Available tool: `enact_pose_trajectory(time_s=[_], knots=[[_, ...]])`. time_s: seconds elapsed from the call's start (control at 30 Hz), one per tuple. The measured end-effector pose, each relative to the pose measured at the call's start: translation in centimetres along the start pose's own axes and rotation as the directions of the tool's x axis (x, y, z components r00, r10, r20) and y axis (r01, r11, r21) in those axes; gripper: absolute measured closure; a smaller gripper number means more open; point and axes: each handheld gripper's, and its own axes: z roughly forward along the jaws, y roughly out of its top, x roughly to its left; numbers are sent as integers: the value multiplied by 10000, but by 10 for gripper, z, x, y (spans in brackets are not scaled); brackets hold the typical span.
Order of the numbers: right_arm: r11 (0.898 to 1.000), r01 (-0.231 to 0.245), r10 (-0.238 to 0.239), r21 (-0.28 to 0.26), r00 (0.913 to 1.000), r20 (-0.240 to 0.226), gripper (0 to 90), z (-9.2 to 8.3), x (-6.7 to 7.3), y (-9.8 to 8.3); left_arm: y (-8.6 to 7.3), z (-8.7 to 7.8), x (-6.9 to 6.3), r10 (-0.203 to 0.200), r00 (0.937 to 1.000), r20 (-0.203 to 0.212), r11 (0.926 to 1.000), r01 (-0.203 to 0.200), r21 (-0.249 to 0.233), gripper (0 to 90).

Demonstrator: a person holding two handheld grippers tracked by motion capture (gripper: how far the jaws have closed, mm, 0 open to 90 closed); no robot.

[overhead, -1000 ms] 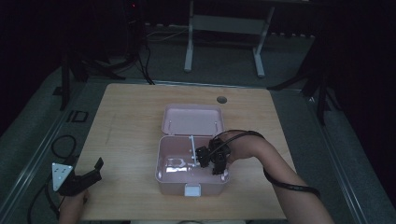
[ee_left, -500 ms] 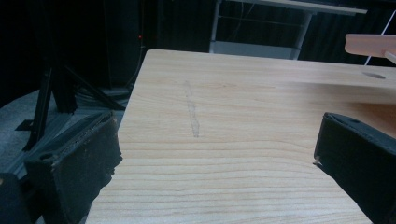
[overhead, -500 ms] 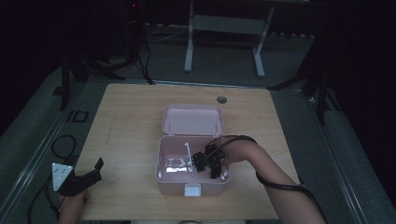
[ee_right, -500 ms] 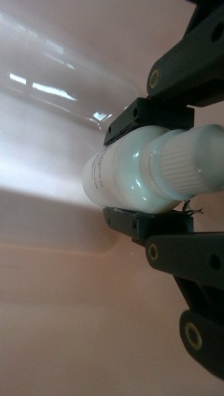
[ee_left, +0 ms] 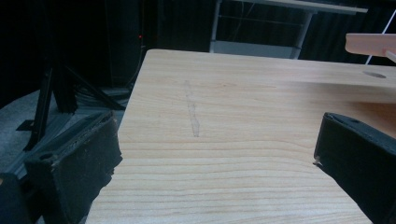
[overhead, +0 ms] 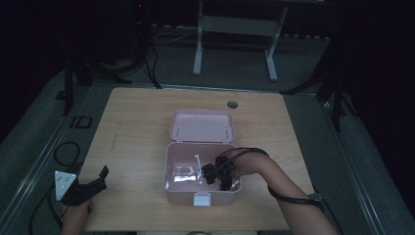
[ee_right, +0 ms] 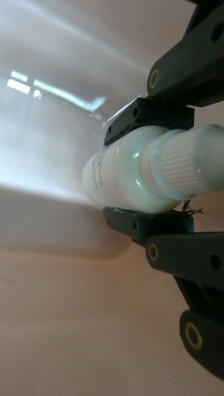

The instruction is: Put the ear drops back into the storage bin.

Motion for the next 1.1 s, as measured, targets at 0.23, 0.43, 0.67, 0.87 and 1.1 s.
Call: enact_pose_trajectory(time_s=[0.23,0.43,0.67,0.87,1.1], knots=[[9990,-146,145,428,9999,23,590,3,0,3,0,0,0,26,10000,9,10000,-26,6,5],[9991,-228,233,348,9996,-147,550,3,0,3,0,0,0,35,10000,37,10000,-35,7,5],[9994,-339,340,58,9991,-263,536,-4,-1,0,0,0,0,46,10000,19,10000,-46,12,5],[9975,-485,493,-518,9987,143,492,-28,-2,-6,0,0,0,44,10000,2,10000,-44,25,5],[9652,-1072,1243,-2385,9906,578,276,-79,1,-26,0,0,-1,57,10000,-24,10000,-57,1,5]])
